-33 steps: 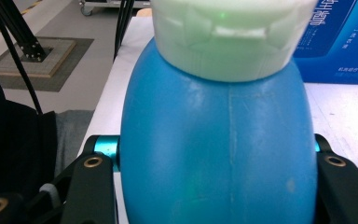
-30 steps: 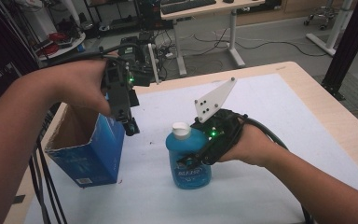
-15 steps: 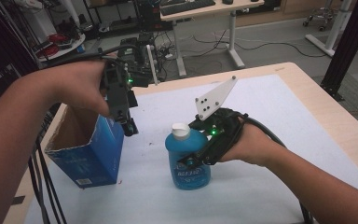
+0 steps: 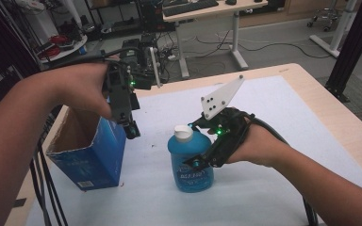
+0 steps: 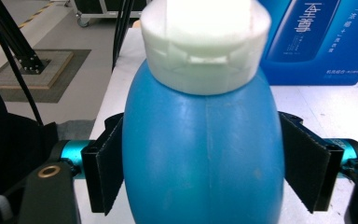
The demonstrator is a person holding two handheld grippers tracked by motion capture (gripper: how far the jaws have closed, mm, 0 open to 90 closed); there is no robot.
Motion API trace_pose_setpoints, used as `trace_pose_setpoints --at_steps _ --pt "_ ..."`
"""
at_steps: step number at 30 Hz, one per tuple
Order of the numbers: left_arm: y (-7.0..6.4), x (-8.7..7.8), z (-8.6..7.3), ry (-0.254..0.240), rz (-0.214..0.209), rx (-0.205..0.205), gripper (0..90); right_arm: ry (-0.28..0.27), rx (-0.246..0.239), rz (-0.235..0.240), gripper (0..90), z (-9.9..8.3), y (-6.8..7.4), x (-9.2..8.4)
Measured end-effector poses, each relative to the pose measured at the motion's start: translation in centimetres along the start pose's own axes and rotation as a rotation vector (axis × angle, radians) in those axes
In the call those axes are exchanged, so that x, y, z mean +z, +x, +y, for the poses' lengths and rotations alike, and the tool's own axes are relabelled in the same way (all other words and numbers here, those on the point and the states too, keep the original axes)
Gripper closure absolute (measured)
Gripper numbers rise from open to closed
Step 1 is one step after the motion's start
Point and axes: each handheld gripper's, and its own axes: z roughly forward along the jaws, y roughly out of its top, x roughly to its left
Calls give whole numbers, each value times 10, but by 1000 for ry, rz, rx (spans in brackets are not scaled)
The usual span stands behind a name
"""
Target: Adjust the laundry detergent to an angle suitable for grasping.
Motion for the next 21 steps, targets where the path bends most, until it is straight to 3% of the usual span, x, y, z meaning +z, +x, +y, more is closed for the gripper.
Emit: trace_pose_setpoints --at_steps 5,21 --pt "1 1 0 9 -6 1 44 2 -1 -24 192 0 0 -3" --pt "1 2 0 14 -5 -5 44 1 2 -21 136 5 1 -8"
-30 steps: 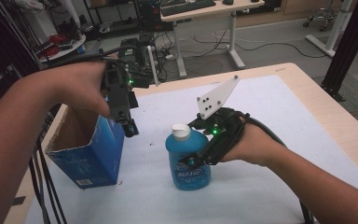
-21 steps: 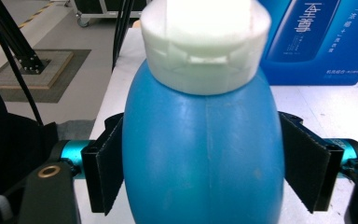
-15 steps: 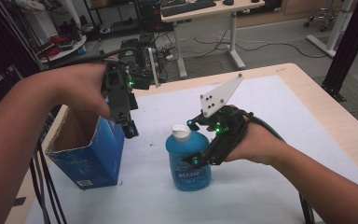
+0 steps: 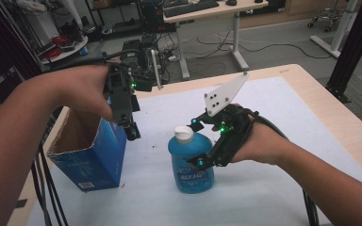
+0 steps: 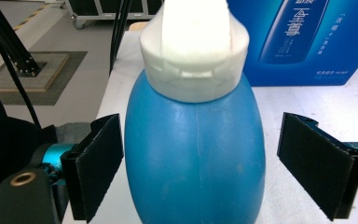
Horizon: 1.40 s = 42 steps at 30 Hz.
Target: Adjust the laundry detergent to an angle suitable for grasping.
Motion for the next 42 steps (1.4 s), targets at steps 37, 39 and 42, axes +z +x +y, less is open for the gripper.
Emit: trace_pose_setpoints --at_steps 37,39,42 --pt "-1 1 4 6 -7 0 44 303 -41 -39 130 56 -12 -75" --pt "-2 0 4 7 -10 2 44 351 -40 -42 129 61 -15 -78" --pt "-2 0 4 3 -8 4 44 436 -38 -49 129 69 -16 -83"
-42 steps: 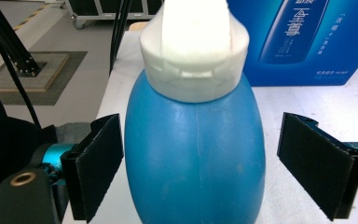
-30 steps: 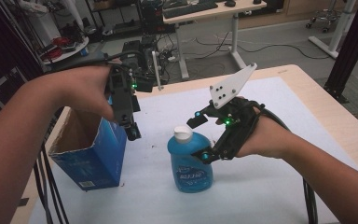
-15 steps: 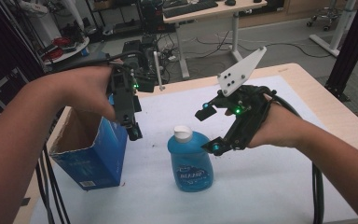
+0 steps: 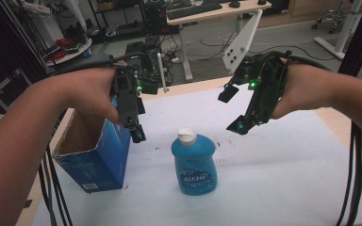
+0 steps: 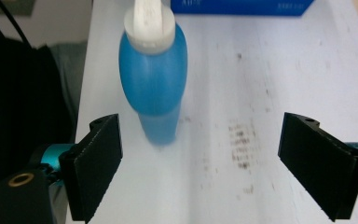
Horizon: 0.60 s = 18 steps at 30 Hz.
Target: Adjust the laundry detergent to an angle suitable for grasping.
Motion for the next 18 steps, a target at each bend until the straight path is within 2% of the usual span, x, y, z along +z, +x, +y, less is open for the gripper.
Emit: trace_pose_setpoints --at_steps 4,6,7,10,18 --pt "1 1 -1 7 -5 1 44 92 -3 -15 104 6 -2 -7" --pt "1 1 -1 4 -6 0 44 132 10 -21 25 9 -1 -9" --pt "2 1 -1 5 -5 0 44 164 9 -36 26 10 -1 -10" --pt "2 2 -2 6 -6 1 44 231 2 -35 28 13 0 -11" --pt "2 1 0 -1 -7 1 44 455 -17 -3 28 14 0 -7"
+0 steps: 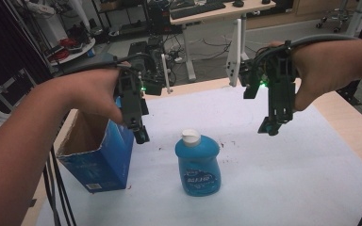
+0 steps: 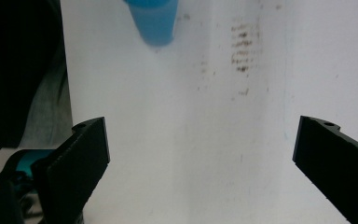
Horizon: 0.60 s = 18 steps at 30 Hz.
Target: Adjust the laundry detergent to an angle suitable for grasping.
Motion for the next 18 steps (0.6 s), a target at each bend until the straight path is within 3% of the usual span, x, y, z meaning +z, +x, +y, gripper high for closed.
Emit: trace_pose_setpoints --at_steps 7,18 --pt "1 0 0 -2 -4 4 44 73 -19 21 28 2 -1 -10" --pt "2 -1 0 -5 -2 1 44 96 2 33 28 -2 -4 -4"
